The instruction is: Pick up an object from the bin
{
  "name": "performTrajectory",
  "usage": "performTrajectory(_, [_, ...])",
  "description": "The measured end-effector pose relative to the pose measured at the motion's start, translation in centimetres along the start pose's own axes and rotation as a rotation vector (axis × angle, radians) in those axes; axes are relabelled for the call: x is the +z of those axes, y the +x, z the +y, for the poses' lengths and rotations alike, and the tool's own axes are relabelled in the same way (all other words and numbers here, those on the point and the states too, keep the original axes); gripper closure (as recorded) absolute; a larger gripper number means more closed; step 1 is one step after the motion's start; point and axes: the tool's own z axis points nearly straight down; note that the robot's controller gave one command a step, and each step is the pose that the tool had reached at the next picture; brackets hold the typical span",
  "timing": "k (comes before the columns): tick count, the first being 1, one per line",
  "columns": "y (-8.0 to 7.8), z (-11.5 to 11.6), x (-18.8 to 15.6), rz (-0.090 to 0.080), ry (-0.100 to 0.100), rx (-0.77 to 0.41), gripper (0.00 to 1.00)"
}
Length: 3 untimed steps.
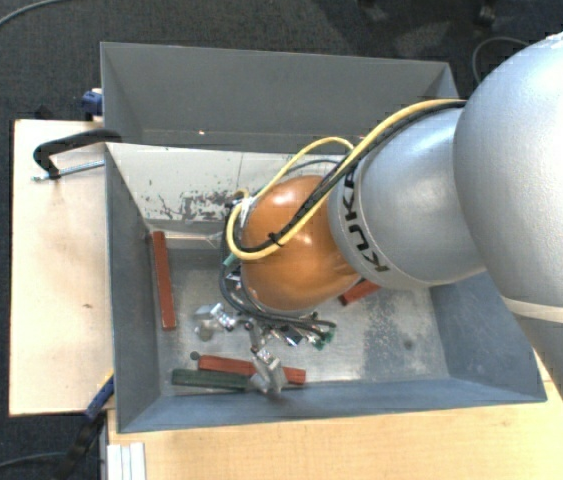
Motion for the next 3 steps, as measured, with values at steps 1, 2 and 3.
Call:
performTrajectory(1, [0.0,-0.3,-0.2,-0.003,0.003,0.006,1.0])
performTrajectory(2, [-3.9,2.6,-0.1,-0.002,0.005,0.084,1.0])
performTrajectory(3, [-3.8,2.7,0.0,-0.003,0.002,0.084,0.0])
